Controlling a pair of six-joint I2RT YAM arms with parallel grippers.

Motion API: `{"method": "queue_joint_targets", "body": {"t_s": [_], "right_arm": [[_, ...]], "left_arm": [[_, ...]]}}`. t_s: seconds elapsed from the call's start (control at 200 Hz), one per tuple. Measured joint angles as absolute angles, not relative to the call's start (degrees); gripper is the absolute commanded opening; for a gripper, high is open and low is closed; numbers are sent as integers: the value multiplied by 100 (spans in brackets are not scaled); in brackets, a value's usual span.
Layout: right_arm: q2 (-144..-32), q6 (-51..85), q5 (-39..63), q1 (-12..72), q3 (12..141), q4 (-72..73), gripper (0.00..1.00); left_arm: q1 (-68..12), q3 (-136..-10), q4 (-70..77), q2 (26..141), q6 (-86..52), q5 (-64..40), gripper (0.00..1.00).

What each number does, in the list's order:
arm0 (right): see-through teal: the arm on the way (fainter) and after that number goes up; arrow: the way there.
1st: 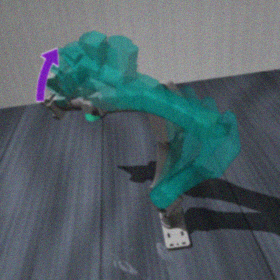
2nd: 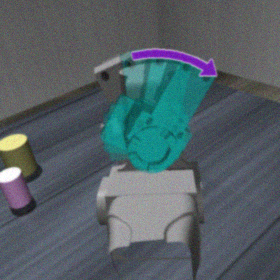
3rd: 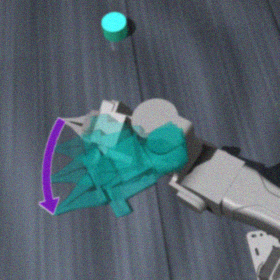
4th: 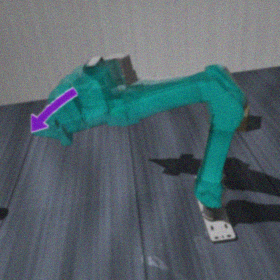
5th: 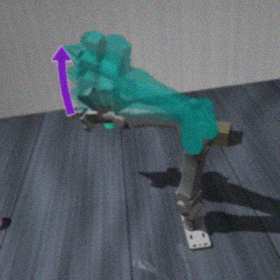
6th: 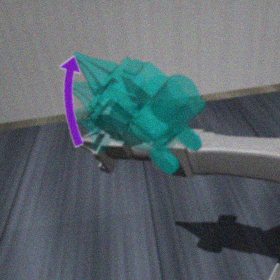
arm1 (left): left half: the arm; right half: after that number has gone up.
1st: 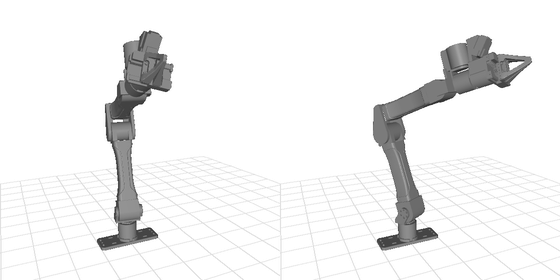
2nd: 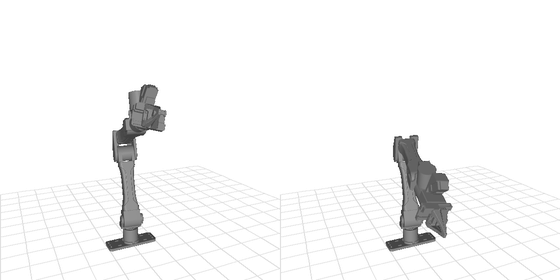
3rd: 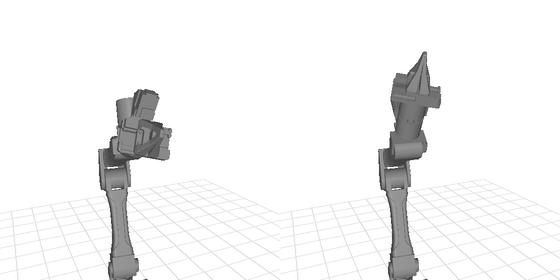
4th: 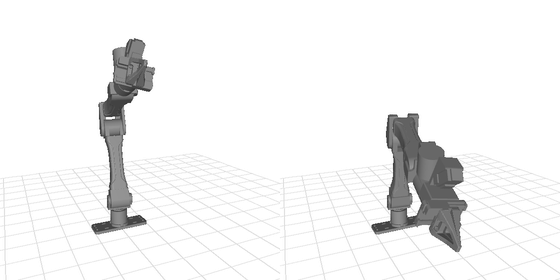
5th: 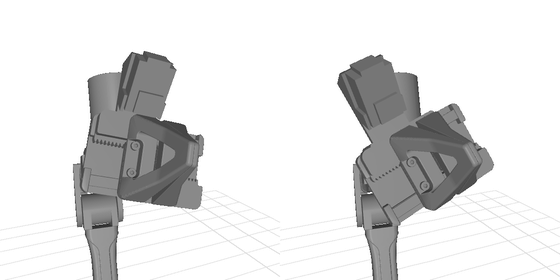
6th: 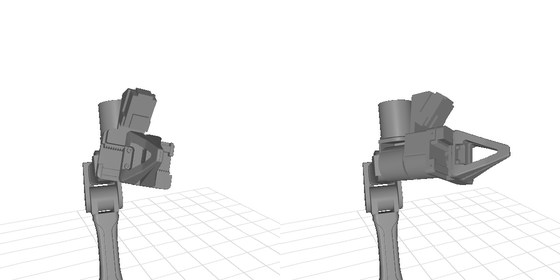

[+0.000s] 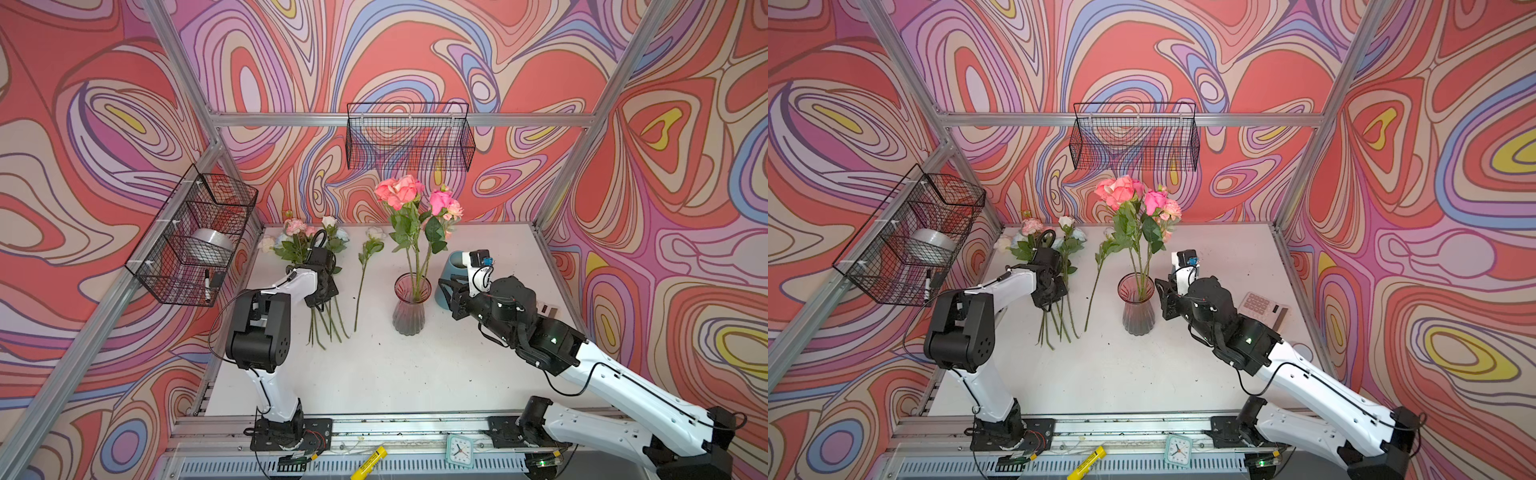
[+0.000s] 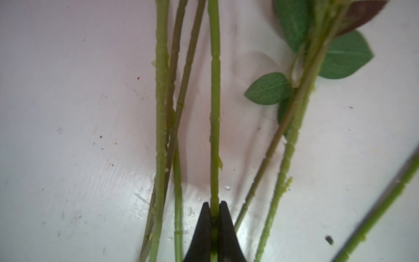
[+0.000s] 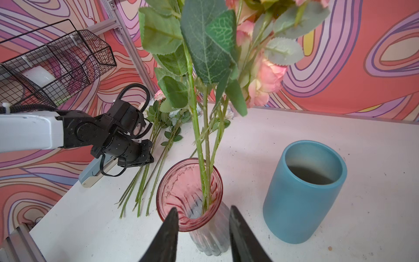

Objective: Arrange flowers in a vase
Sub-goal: Pick up the flower from the flowers.

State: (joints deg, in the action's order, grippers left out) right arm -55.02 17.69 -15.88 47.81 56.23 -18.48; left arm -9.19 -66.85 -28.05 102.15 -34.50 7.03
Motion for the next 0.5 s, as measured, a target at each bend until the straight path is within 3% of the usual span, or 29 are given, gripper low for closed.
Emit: {"method": "queue_joint_targets", "body": {"t_s": [0.235, 0.496], "right_arm": [[-5531, 1822, -1496, 4781, 5625, -1848, 37], [-5590, 1916, -1396, 4781, 5651, -1846, 36]], "left_arm": [[-1522, -6766, -3022, 8796, -3223, 790, 0], [-1538, -6790, -3057, 7909, -3151, 506, 0]]}}
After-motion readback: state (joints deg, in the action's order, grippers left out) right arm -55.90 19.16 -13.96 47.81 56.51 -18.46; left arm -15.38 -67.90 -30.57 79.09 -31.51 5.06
